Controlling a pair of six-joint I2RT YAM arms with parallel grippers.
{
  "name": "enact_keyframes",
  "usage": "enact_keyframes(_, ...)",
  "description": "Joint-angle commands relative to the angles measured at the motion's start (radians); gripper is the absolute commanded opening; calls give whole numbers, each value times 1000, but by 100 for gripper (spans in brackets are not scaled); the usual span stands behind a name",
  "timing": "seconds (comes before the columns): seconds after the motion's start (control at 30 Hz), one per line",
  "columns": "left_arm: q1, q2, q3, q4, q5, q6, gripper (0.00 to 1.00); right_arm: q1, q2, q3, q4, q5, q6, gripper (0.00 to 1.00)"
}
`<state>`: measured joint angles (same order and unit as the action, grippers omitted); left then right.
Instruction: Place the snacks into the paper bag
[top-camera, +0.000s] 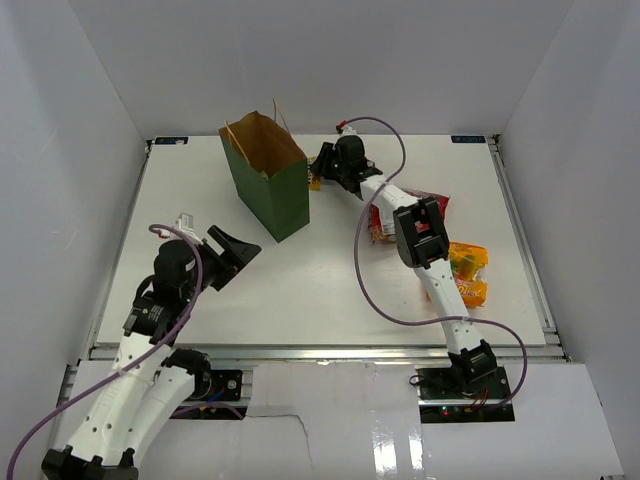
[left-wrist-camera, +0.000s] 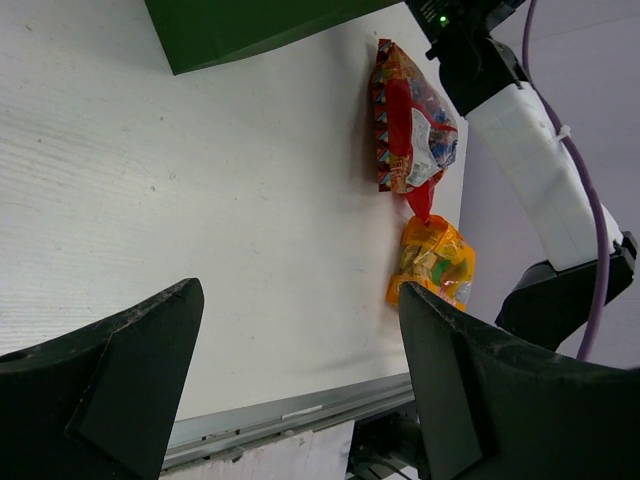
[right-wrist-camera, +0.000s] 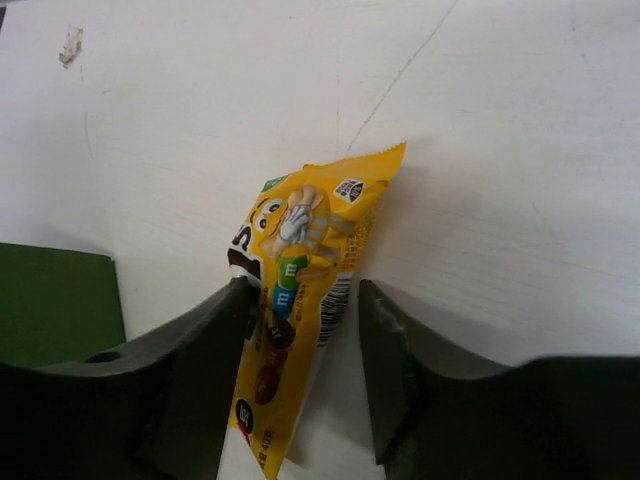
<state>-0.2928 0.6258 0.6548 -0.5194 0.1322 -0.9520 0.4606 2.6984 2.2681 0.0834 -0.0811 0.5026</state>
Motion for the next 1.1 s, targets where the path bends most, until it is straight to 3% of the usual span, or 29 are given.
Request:
enact_keyframes(0.0, -2, -40, 43, -14, -3, -14, 90, 6, -9, -45, 38, 3, 11, 43)
enact_keyframes(0.2, -3, -52, 49, -13, -14, -16, 90, -8, -99, -142, 72, -141, -41, 18)
enact_keyframes(0.3, -3, -57, 45, 2, -14, -8, 90, -40, -184, -205, 93, -232, -91, 11)
enact_keyframes(0.53, -3, -67, 22, 67, 3, 41, 90, -155, -415, -339, 141, -609, -260, 8)
enact_keyframes(0.63, -2, -64, 17, 93, 20, 70, 90, -168, -595, -401, 142, -676, -355, 8)
enact_keyframes(0.8, -2, -74, 17, 114, 32, 111, 90, -142, -779, -479, 105, -740, -493, 8)
enact_keyframes(1.07, -3, -119, 12, 111, 49, 141, 90, 73, -911, -406, -17, -663, -659, 8)
